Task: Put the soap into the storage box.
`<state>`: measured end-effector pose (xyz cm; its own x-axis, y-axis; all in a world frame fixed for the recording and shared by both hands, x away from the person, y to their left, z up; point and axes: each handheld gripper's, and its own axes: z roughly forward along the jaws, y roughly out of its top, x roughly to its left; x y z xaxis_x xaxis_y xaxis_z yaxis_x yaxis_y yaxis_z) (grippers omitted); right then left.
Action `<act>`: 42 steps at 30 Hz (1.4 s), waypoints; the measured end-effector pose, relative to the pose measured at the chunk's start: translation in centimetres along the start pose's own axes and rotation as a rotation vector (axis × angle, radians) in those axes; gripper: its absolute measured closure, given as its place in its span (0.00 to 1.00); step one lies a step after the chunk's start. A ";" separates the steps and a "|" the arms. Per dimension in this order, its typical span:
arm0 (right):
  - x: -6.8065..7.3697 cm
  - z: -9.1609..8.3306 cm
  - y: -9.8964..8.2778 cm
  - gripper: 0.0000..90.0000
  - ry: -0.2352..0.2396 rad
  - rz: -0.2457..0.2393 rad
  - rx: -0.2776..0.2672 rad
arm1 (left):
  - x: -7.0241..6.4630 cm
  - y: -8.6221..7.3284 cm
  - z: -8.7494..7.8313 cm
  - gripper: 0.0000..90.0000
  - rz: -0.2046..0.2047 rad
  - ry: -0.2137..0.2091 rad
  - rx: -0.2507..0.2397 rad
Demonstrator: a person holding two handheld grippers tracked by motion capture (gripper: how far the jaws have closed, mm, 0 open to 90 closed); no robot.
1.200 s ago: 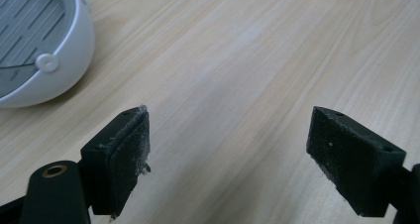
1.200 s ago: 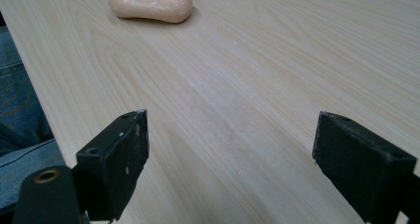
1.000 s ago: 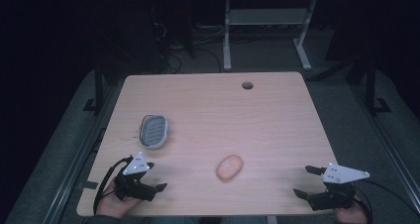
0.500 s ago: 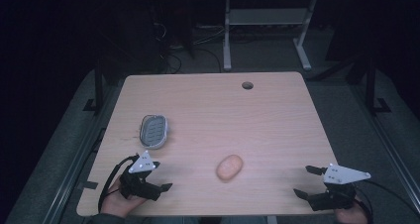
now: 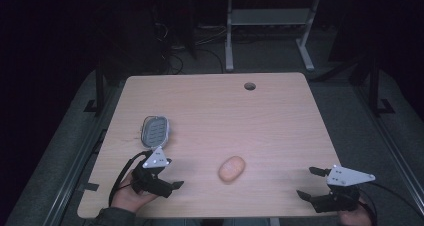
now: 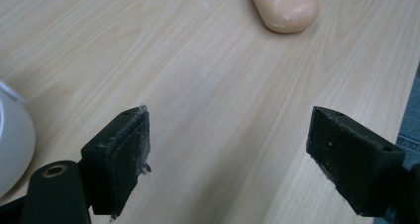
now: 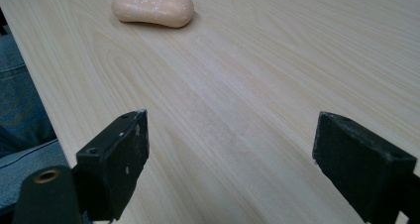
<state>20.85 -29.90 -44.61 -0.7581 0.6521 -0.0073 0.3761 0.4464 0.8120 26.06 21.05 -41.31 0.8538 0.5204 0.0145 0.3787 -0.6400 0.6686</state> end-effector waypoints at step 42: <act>0.0 -0.2 0.3 0.15 0.007 0.002 -0.022 | -2.4 7.9 6.5 0.19 0.057 -0.089 0.115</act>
<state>20.87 -29.95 -44.28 -0.7609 0.6489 -0.0015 0.3663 0.4315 0.8244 29.33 11.01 -40.91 0.9015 0.4324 -0.0192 0.3626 -0.7302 0.5791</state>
